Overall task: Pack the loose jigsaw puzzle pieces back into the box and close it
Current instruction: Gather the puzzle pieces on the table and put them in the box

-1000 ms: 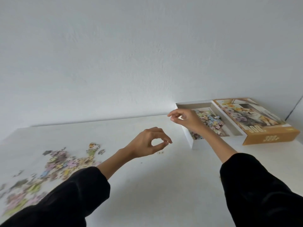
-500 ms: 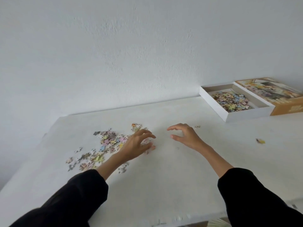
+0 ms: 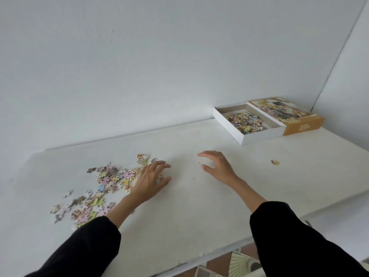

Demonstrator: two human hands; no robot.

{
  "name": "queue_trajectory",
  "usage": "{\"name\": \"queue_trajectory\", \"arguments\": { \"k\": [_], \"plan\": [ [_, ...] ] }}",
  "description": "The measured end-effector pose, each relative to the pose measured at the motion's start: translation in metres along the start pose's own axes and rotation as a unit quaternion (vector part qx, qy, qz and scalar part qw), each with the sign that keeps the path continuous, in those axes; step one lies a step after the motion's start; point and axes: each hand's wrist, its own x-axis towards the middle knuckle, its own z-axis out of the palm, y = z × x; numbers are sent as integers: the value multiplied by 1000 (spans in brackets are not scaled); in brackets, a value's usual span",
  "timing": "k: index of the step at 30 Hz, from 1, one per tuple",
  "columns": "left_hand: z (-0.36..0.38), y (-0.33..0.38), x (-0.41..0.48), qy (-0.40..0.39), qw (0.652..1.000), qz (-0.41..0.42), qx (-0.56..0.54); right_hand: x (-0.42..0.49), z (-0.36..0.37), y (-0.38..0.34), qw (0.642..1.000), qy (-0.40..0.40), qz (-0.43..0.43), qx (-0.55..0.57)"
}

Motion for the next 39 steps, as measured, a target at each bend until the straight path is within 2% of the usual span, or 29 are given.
{"name": "queue_trajectory", "arguments": {
  "k": [4, 9, 13, 17, 21, 25, 29, 35, 39],
  "plan": [
    [6, 24, 35, 1, 999, 41, -20, -7, -36, 25, 995, 86, 54, -23],
    [28, 68, 86, -26, 995, 68, -62, -20, -77, 62, 979, 147, 118, -74],
    [57, 90, 120, -56, 993, 64, -77, -27, -91, 93, 962, 143, 203, -112],
    [80, 100, 142, -60, 996, 25, -65, -35, -90, 113, 950, 131, 246, -141],
    [92, 102, 148, -5, 999, 10, -48, -44, -87, 121, 952, 134, 233, -145],
    [90, 100, 146, 37, 997, 14, -72, -52, -88, 117, 947, 191, 222, -133],
    [85, 99, 147, 33, 992, 20, -119, -54, -96, 117, 947, 213, 210, -116],
    [75, 102, 153, -23, 993, 1, -118, -49, -119, 114, 952, 184, 239, -50],
    [69, 101, 155, -44, 989, 17, -140, -49, -121, 108, 958, 185, 220, -8]
  ]
}}
